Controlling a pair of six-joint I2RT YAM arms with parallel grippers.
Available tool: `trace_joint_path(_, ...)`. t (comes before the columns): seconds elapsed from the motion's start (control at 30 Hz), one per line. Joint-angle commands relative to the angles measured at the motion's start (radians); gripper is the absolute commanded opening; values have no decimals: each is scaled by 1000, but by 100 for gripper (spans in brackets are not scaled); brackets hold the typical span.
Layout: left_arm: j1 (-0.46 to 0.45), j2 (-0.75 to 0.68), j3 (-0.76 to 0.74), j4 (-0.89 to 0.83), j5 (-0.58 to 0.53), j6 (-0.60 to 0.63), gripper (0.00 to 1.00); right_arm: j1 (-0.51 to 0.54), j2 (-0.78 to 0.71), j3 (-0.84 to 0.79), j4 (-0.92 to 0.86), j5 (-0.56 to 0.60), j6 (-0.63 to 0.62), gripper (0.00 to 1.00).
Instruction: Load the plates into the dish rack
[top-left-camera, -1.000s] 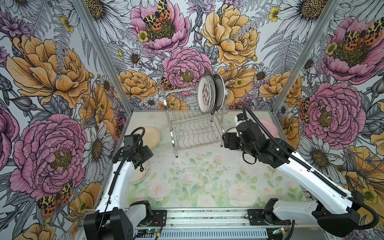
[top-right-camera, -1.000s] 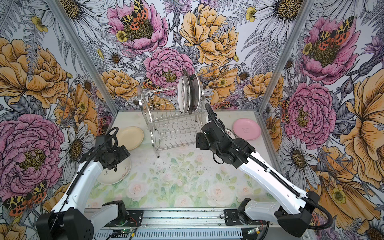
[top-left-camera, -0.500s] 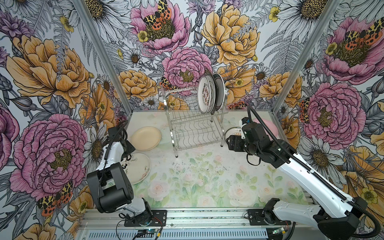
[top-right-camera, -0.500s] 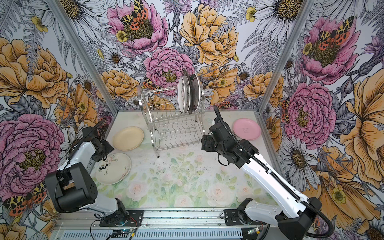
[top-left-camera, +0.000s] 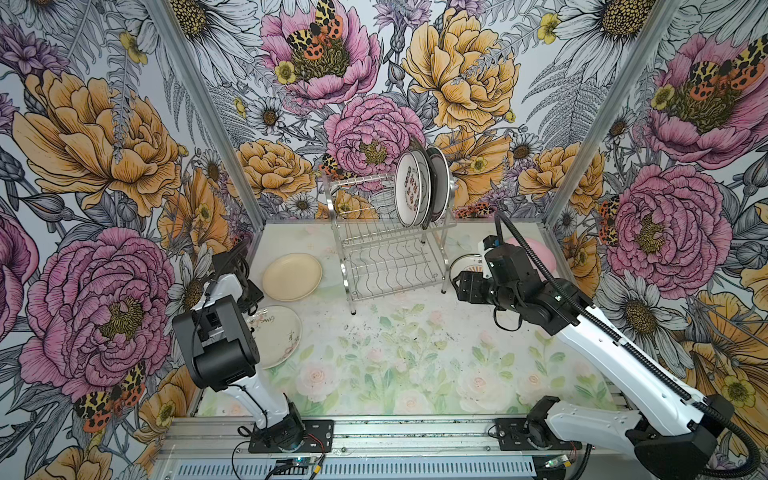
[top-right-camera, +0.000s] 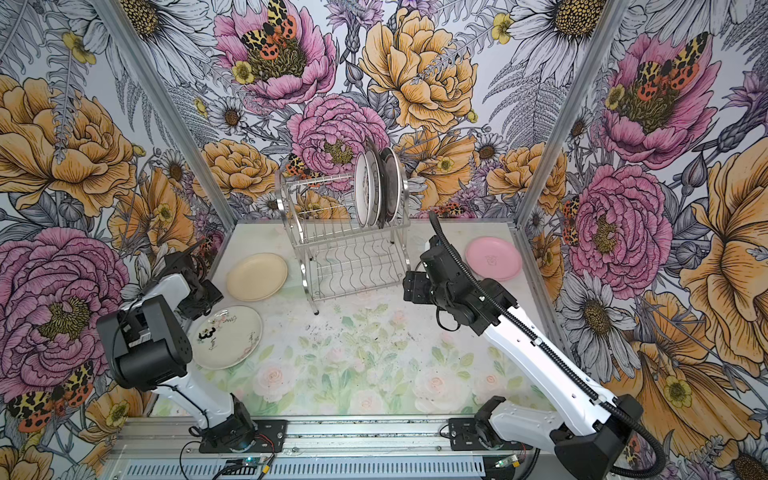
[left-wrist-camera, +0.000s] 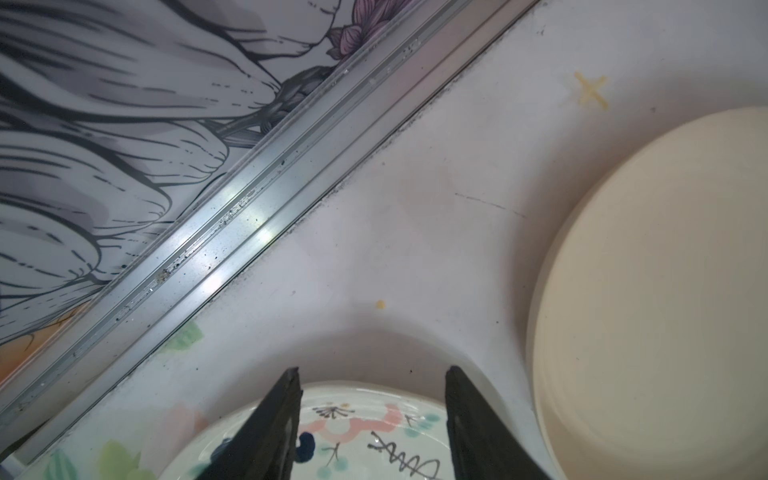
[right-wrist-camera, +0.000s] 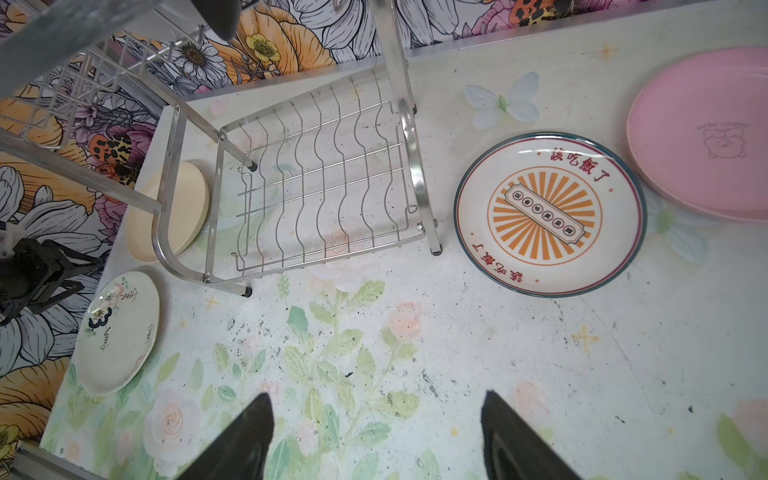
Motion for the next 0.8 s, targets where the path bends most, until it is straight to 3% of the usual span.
trace_joint_path(0.0, 20, 16, 27, 25, -13, 13, 57, -10, -1, -8, 11, -8, -7, 79)
trace_joint_path(0.77, 57, 52, -8, -14, 44, 10, 54, -59, -36, -43, 12, -24, -24, 81)
